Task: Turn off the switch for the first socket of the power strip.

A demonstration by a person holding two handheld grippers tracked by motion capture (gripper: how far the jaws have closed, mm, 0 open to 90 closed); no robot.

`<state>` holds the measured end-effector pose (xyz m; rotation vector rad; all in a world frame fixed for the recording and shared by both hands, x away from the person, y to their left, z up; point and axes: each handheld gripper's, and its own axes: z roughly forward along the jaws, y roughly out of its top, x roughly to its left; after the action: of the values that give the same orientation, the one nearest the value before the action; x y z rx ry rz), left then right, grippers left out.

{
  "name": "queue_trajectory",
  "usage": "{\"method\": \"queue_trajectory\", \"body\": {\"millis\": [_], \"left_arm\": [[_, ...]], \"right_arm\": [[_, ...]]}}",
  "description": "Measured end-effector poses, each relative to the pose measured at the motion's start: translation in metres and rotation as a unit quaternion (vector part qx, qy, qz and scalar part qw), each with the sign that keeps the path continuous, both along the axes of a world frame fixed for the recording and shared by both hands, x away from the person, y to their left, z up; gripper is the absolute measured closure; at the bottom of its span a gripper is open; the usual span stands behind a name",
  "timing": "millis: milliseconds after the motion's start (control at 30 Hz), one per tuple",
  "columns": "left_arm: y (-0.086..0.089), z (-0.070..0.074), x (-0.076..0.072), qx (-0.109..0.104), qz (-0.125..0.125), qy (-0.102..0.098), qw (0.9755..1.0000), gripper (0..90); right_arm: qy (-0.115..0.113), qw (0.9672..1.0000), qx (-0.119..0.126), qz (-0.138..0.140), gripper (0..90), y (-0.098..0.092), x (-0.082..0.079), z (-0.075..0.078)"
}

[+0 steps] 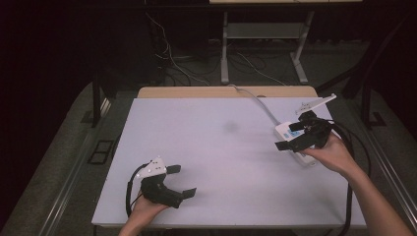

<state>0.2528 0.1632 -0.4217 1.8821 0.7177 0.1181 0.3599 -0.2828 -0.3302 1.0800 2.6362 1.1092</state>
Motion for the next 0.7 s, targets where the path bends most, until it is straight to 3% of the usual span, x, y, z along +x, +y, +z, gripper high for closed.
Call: {"method": "queue_trajectory", "body": {"millis": [700], "left_arm": [[0.000,0.000,0.000,0.002,-0.002,0.000,1.0000,0.0]], "right_arm": [[0.012,0.9995,0.002,-0.030,0.2,-0.007,0.034,-0.007]]}}
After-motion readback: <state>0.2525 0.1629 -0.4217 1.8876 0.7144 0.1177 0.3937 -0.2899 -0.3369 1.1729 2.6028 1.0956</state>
